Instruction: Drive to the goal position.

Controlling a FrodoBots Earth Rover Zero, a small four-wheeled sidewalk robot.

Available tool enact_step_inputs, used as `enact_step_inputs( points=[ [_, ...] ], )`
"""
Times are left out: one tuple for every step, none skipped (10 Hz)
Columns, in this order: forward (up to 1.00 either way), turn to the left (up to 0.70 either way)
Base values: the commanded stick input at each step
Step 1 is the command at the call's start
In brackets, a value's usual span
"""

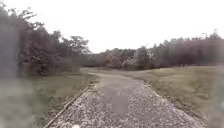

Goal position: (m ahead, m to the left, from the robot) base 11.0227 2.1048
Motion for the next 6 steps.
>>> enact_step_inputs(
  points=[
    [1.00, 0.00],
    [1.00, 0.00],
    [1.00, 0.00],
    [1.00, 0.00],
    [1.00, 0.00],
    [1.00, 0.00]
  ],
)
